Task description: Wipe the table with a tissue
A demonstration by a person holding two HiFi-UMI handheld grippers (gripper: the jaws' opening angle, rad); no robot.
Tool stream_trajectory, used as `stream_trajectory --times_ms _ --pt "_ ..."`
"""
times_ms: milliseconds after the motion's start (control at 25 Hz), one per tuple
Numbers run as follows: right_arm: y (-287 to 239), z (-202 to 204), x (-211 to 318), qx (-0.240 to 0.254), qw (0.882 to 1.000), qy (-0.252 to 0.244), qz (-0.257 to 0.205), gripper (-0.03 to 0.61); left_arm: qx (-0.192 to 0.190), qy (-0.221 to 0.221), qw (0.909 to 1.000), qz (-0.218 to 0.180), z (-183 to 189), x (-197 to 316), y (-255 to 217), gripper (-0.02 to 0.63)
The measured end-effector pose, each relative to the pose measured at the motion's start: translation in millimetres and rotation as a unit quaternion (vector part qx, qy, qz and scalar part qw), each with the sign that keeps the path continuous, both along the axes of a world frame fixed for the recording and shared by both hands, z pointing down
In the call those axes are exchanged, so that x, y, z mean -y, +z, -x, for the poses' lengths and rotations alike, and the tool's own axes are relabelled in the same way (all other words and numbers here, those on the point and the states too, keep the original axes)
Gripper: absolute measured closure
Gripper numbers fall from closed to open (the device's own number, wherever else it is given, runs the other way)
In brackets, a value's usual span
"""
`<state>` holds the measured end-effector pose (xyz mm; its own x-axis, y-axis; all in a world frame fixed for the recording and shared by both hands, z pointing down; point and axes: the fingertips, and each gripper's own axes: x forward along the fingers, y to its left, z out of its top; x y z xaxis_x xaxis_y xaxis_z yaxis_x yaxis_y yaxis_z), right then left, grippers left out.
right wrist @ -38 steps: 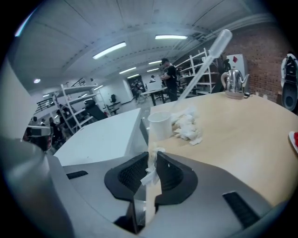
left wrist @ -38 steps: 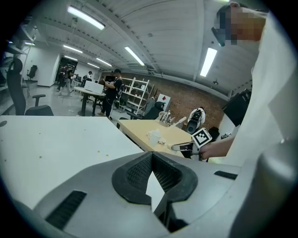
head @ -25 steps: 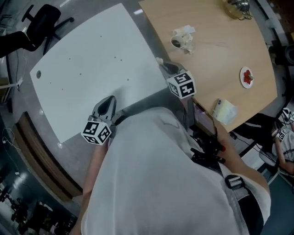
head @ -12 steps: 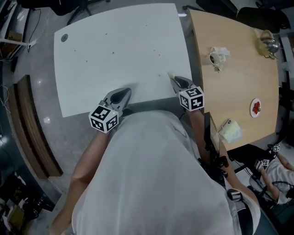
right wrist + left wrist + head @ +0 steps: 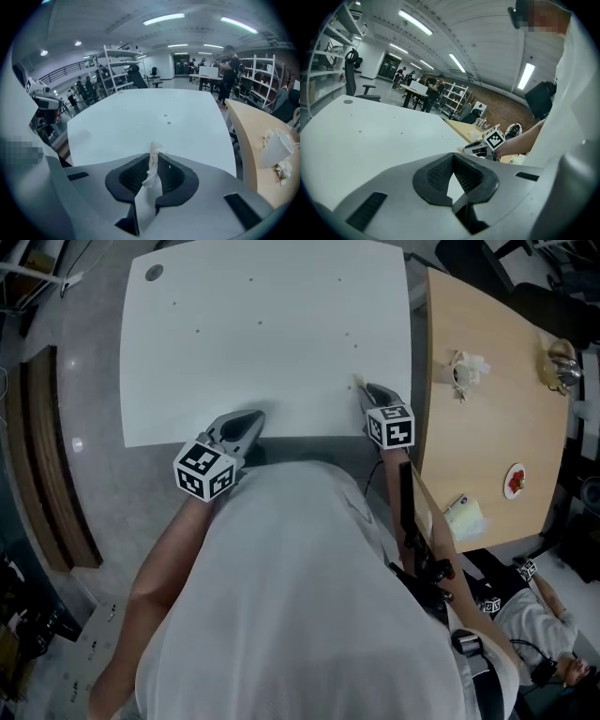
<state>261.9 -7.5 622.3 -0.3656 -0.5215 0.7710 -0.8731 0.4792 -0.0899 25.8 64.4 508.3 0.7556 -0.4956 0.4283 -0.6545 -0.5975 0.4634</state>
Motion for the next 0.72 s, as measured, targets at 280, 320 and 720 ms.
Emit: stream_trajectory --times_ms 280,320,720 --pt "6 8 -2 -0.069 0.997 -0.028 -0.013 0.525 -0.008 0.010 0.9999 0.004 12 10 5 0.607" --pt "6 9 -3 -0.071 0.997 -0.028 -0.011 0.525 -0.009 0.015 0.9998 0.005 12 12 5 0.607" --pt "7 31 -22 -0.066 0.998 0.003 -0.004 0.526 -0.013 0.048 0.9987 -0.009 31 30 -2 0.607"
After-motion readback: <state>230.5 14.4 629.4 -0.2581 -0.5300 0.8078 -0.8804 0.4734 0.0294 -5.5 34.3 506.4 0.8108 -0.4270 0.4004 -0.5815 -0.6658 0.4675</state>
